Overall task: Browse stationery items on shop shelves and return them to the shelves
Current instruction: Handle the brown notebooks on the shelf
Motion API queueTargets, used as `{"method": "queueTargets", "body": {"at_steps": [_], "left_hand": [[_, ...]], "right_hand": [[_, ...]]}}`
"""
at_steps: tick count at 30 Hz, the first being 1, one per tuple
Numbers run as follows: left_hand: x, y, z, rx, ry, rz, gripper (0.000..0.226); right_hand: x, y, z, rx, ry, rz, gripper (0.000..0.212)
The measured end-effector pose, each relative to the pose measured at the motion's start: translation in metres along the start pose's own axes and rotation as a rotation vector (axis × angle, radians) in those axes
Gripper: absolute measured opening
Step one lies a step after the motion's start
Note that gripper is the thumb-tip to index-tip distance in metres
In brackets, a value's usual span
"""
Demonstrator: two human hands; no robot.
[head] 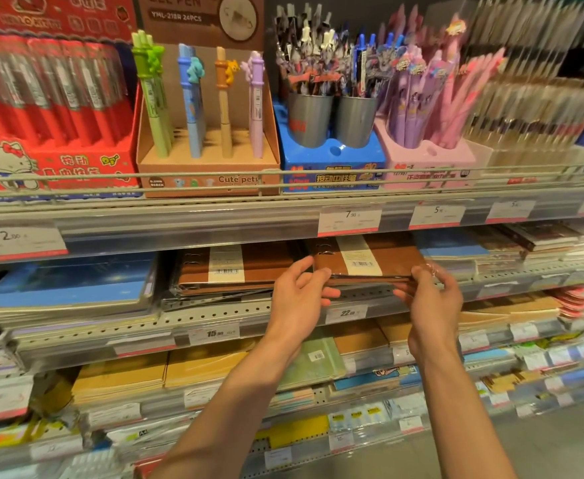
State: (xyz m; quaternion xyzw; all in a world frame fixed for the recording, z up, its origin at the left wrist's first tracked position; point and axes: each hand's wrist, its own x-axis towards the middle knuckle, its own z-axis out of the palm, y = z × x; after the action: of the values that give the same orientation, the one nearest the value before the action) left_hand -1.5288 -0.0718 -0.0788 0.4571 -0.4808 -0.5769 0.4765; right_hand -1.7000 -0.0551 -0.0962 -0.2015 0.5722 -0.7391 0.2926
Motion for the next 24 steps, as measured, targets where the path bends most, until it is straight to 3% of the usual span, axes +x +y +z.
{"method": "queueTargets", "body": {"at_steps": [7,16,21,24], "left_hand": [[-0.012,0.000,-0.032,-0.025,0.060,0.089,0.046],[-0.030,-0.002,-0.113,-0.053,0.241,0.161,0.040],[-0.033,-0.005,-0.147,0.024,0.345,0.172,0.041],[-0.038,-0.008,-0.154,0.137,0.343,0.197,0.041]], "right_hand": [[-0.027,0.006,0.013,0.051,-0.085,0.022,0.025],[-0.078,0.023,0.060,0.076,-0.359,0.075,0.027],[-0.097,0.038,0.079,-0.084,-0.493,0.068,0.029],[-0.098,0.043,0.078,-0.233,-0.493,0.007,0.037]]}}
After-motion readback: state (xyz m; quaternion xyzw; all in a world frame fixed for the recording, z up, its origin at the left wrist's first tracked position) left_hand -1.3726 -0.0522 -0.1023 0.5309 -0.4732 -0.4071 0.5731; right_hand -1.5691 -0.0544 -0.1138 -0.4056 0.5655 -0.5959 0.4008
